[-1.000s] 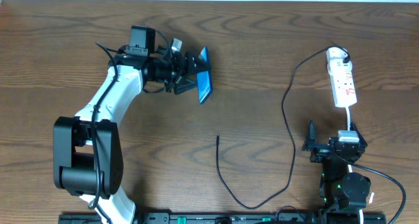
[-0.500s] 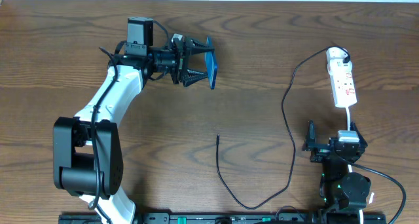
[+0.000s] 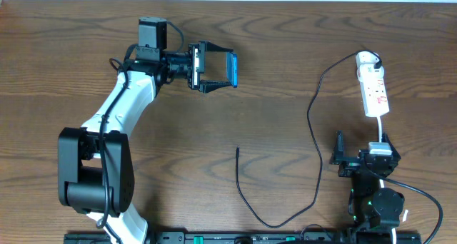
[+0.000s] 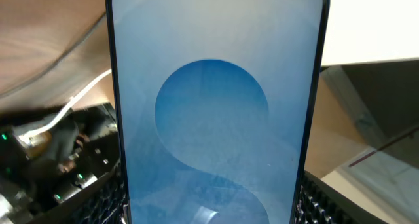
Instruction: Plug charger to phone and switch on socket
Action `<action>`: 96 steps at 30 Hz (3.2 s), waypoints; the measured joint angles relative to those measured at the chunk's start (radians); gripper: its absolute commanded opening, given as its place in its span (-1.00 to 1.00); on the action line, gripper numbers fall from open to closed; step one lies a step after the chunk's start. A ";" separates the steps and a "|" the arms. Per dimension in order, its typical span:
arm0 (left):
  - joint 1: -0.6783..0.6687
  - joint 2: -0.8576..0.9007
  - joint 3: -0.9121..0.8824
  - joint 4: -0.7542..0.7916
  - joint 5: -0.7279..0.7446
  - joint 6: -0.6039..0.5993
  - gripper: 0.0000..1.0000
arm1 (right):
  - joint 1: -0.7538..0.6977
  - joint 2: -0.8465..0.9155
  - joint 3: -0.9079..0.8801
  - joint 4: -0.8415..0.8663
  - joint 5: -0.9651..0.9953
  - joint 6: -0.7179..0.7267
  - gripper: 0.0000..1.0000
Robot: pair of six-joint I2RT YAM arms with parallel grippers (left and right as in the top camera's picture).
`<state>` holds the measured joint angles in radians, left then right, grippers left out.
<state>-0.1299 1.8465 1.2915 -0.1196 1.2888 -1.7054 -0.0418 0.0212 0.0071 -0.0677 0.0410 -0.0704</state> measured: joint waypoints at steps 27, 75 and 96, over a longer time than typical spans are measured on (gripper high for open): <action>0.000 0.000 0.000 0.005 0.093 -0.314 -0.86 | 0.000 0.000 0.000 0.000 0.000 0.000 0.99; 0.000 0.000 0.000 0.094 0.092 -0.204 -0.86 | 0.000 0.000 0.000 0.000 0.000 0.000 0.99; 0.000 0.000 0.000 0.094 0.003 -0.067 -0.85 | 0.000 0.000 0.000 0.000 0.000 0.000 0.99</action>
<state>-0.1303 1.8465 1.2915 -0.0257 1.2919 -1.7721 -0.0418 0.0212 0.0071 -0.0677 0.0410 -0.0704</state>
